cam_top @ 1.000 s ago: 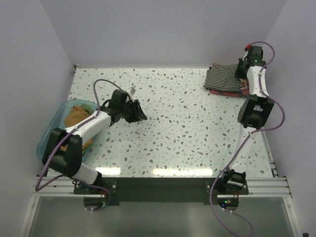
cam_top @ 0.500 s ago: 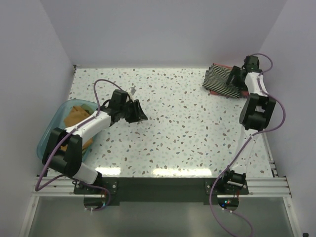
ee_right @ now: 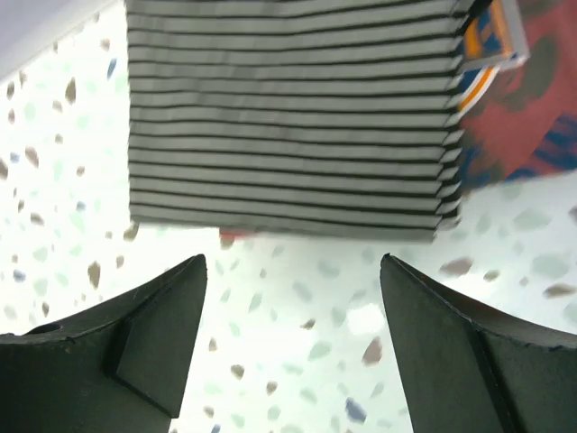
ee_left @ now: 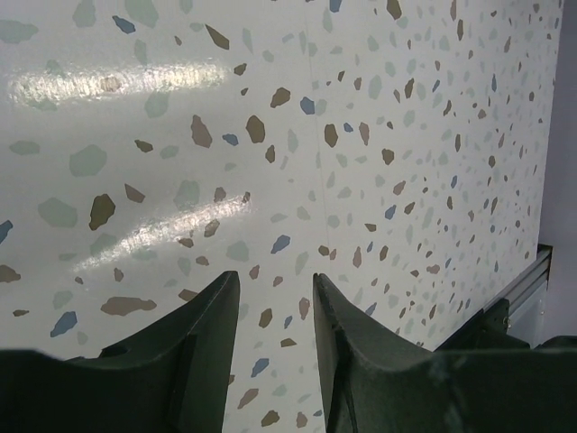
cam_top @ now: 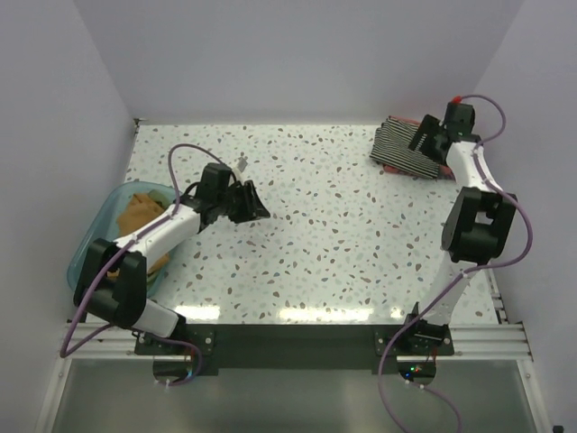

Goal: Fold and stack the tank tops
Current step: Neatly place the folded tank top to the corner

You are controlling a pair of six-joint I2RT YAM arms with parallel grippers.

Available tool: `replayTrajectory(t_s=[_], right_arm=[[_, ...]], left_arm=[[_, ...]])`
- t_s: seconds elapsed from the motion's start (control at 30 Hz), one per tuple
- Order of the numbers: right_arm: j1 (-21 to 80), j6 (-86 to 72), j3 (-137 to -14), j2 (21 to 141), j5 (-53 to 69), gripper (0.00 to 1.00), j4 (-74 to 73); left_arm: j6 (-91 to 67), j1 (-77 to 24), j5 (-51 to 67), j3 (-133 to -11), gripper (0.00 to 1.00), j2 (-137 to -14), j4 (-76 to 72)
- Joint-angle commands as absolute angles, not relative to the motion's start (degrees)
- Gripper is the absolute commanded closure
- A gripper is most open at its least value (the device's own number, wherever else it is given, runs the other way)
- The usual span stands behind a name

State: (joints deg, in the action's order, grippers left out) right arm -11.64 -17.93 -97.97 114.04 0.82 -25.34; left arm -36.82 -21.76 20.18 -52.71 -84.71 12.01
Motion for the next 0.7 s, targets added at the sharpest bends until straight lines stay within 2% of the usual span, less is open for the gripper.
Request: replayTrajectory(t_s=[0.0, 0.37, 0.43, 0.47, 0.5, 0.67], right_arm=[[-6.6, -20.6, -89.2, 105.5, 1.3, 0.19, -20.1], [18.2, -25.0, -58.1, 75.7, -8.7, 0.18, -16.1], [24.6, -26.2, -54.8, 69.4, -10.0, 0.11, -16.2], [27.0, -26.6, -52.4, 67.7, -12.1, 0.01, -16.9], [30.8, -27.7, -51.3, 64.6, -12.2, 0.01, -18.2], [36.6, -31.4, -44.4, 57.6, -10.7, 0.01, -21.3]], left_arm=[[-35.8, -21.3, 20.7, -53.0, 0.57, -81.6, 9.5], [-34.8, -21.3, 17.1, -49.3, 0.56, -76.8, 10.3], [-34.5, -21.3, 15.8, -47.3, 0.56, -75.9, 10.1], [-34.5, -21.3, 15.3, -46.7, 0.56, -75.0, 9.8], [-34.7, -21.3, 14.8, -46.0, 0.56, -74.5, 9.5], [-35.7, -21.4, 13.2, -41.8, 0.56, -71.5, 8.0]])
